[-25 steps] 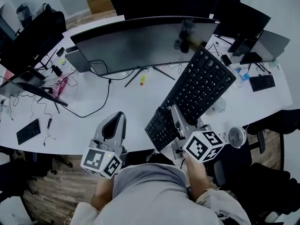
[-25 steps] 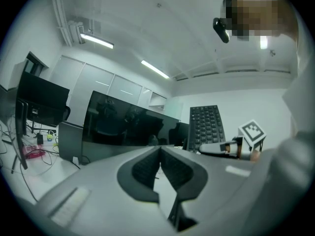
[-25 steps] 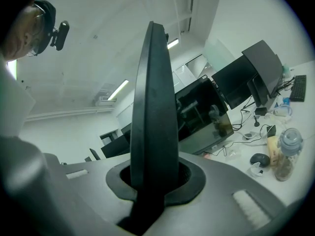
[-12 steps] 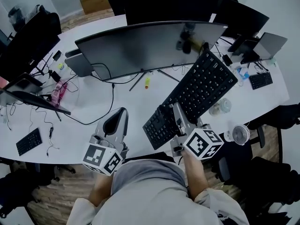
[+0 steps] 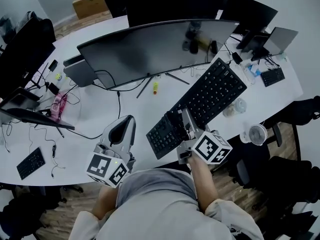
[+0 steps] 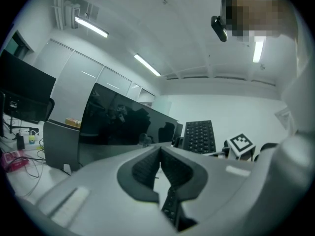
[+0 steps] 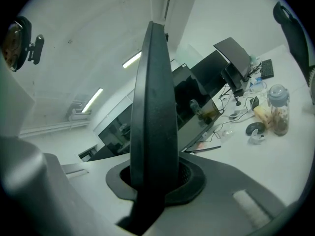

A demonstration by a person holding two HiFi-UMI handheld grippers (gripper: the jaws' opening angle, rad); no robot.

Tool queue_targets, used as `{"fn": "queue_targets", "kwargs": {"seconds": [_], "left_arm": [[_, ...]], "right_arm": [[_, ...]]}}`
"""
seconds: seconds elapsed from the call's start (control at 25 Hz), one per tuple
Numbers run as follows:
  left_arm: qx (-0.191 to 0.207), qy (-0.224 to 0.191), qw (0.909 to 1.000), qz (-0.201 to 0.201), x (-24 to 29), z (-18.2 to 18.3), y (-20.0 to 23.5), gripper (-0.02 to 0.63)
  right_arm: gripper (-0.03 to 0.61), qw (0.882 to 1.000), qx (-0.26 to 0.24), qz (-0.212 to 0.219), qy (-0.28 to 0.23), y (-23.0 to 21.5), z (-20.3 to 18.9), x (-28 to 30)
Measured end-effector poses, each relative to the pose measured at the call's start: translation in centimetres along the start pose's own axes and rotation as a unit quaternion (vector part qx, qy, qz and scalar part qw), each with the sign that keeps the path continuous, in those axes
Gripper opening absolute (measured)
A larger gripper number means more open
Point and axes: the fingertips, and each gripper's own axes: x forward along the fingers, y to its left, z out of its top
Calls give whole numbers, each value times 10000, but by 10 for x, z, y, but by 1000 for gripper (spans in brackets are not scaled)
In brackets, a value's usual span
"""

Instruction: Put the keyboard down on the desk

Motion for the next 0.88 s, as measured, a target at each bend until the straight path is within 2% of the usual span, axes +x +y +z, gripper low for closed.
{"fn": "queue_targets", "kwargs": {"seconds": [0.32,0.68,0.88], "left_arm": [[-50,184,9997,-174,-2,-12,11,0],[-122,133,9998,-93,6,-10,18,0],[-181,116,9998,6,7,-11,27,0]], "right_arm": [[71,9978,629,-184,-107,-14,-23,17],[72,9927,1170,-275,127,-36,-40,35],[72,9906,1313,-317,206,-44,-46,46]]}}
